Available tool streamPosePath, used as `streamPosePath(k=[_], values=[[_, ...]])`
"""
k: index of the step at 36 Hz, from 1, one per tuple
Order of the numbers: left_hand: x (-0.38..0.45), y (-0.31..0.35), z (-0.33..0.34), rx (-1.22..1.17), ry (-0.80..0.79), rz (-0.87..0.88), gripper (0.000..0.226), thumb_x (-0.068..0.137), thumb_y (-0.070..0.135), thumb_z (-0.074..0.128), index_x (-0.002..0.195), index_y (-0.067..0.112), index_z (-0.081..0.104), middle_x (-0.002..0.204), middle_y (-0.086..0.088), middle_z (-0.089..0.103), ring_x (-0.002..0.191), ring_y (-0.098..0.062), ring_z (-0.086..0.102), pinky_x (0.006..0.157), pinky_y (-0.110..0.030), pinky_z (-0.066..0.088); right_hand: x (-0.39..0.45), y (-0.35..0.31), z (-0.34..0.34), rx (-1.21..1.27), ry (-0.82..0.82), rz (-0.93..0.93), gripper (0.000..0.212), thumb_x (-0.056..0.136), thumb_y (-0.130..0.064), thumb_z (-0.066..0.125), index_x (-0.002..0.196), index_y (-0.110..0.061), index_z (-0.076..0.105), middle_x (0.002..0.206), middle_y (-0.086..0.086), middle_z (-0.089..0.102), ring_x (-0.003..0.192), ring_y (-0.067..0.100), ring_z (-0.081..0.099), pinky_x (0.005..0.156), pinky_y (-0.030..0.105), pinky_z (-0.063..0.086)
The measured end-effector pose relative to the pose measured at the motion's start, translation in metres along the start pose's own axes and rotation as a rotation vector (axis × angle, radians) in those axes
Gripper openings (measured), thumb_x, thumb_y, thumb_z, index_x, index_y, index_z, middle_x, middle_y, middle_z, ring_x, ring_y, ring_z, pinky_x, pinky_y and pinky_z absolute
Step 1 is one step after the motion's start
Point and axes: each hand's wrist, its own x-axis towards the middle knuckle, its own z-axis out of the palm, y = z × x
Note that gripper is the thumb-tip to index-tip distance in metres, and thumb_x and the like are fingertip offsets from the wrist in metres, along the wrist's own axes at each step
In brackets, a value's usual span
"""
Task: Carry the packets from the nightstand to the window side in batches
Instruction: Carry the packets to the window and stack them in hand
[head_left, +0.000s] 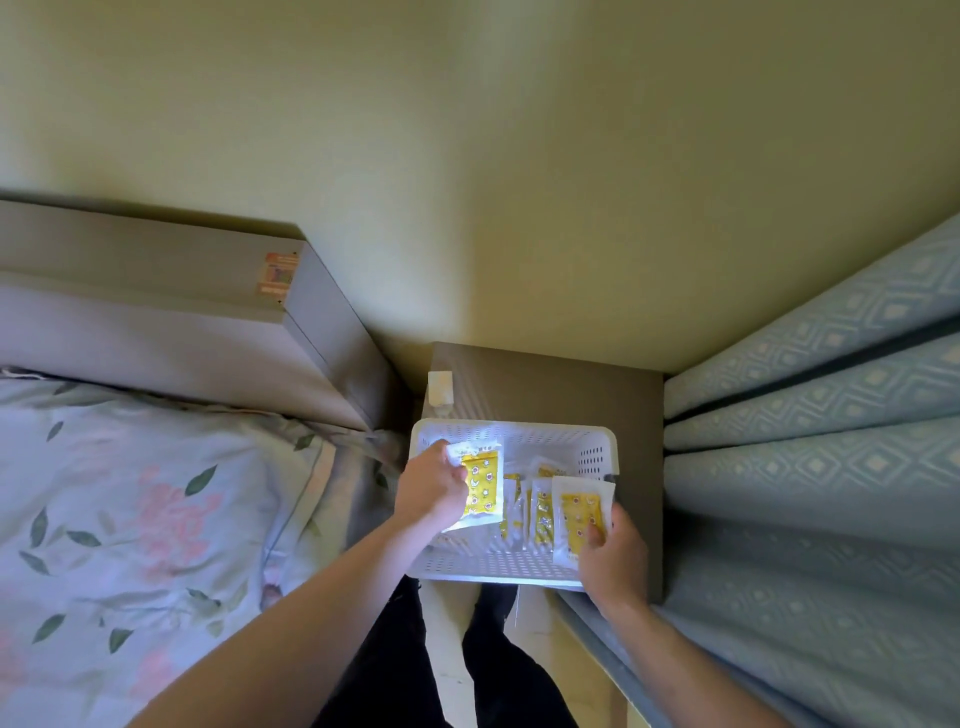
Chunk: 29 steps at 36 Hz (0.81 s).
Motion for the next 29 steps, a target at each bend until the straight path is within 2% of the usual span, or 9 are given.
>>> streamPosePath(k=[4,8,11,14,17,20,24,27,29], values=[[0.015,-0.01,0.02,0.116,-0.059,-0.043,0.009,0.098,0.02,0.053,0.103,0.02,0.046,0.098,-0.003,0.064,0.091,-0.027,0.066,0.073,-0.041,0.06,-0.001,0.005,-0.001,0.027,-0.008,0.002,0.022,0.1,-0.009,0.055,0.121,-0.011,0.062,0.102,-0.002,0.064,0.094,0.021,0.062,0.08,0.035,0.052],[0.024,-0.022,0.033,0.219,-0.121,-0.109,0.036,0.092,0.008,0.051,0.125,0.016,0.042,0.11,-0.007,0.065,0.099,-0.029,0.065,0.075,-0.038,0.059,0.001,0.004,-0.001,0.085,0.002,0.022,0.019,0.101,-0.01,0.055,0.118,-0.011,0.061,0.102,0.001,0.065,0.092,0.021,0.062,0.076,0.031,0.048],[0.022,-0.026,0.04,0.326,-0.166,-0.111,0.074,0.088,0.001,0.054,0.151,0.011,0.017,0.135,-0.013,0.055,0.117,-0.031,0.06,0.081,-0.037,0.055,0.002,0.001,-0.003,0.121,-0.009,0.046,0.016,0.101,-0.011,0.056,0.116,-0.012,0.06,0.104,0.004,0.066,0.092,0.022,0.061,0.075,0.03,0.046],[0.016,-0.024,0.046,0.41,-0.191,-0.056,0.104,0.087,0.002,0.061,0.158,0.012,-0.015,0.164,-0.017,0.017,0.14,-0.031,0.041,0.097,-0.036,0.05,0.005,0.0,-0.002,0.119,-0.037,0.053,0.016,0.1,-0.011,0.057,0.116,-0.013,0.061,0.103,0.003,0.066,0.093,0.023,0.063,0.078,0.032,0.049],[0.01,-0.021,0.055,0.467,-0.246,-0.01,0.092,0.085,0.002,0.063,0.158,0.011,0.007,0.166,-0.015,-0.015,0.146,-0.033,0.031,0.104,-0.037,0.047,0.009,0.001,0.003,0.107,-0.047,0.06,0.016,0.098,-0.01,0.058,0.113,-0.013,0.061,0.101,0.003,0.067,0.094,0.027,0.065,0.081,0.036,0.051],[0.004,-0.021,0.06,0.45,-0.341,0.073,0.064,0.092,0.01,0.054,0.153,0.012,0.031,0.168,-0.005,-0.01,0.142,-0.031,0.038,0.097,-0.036,0.05,0.012,0.0,0.008,0.088,-0.054,0.075,0.02,0.098,-0.01,0.057,0.116,-0.015,0.061,0.104,0.004,0.069,0.094,0.028,0.065,0.085,0.04,0.054],[0.008,-0.038,0.065,0.519,-0.481,0.119,0.057,0.099,0.023,0.033,0.153,0.004,0.029,0.166,-0.01,0.008,0.149,-0.032,0.024,0.116,-0.045,0.034,0.026,-0.007,0.016,0.081,-0.068,0.081,0.033,0.099,-0.011,0.056,0.131,-0.013,0.056,0.117,0.007,0.068,0.105,0.032,0.065,0.091,0.04,0.053],[0.011,-0.048,0.069,0.591,-0.529,0.097,0.065,0.097,0.03,0.027,0.157,0.007,0.017,0.167,-0.009,-0.008,0.151,-0.036,0.017,0.119,-0.051,0.027,0.039,-0.015,0.022,0.059,-0.071,0.056,0.037,0.099,-0.009,0.053,0.136,-0.009,0.051,0.125,0.011,0.064,0.113,0.035,0.061,0.093,0.039,0.049],[0.009,-0.046,0.067,0.619,-0.555,0.106,0.056,0.099,0.023,0.026,0.15,0.001,0.032,0.165,-0.014,0.002,0.15,-0.038,0.019,0.118,-0.051,0.027,0.046,-0.017,0.028,0.034,-0.087,0.058,0.04,0.098,-0.006,0.052,0.138,-0.008,0.048,0.13,0.012,0.06,0.119,0.036,0.058,0.097,0.041,0.048]])
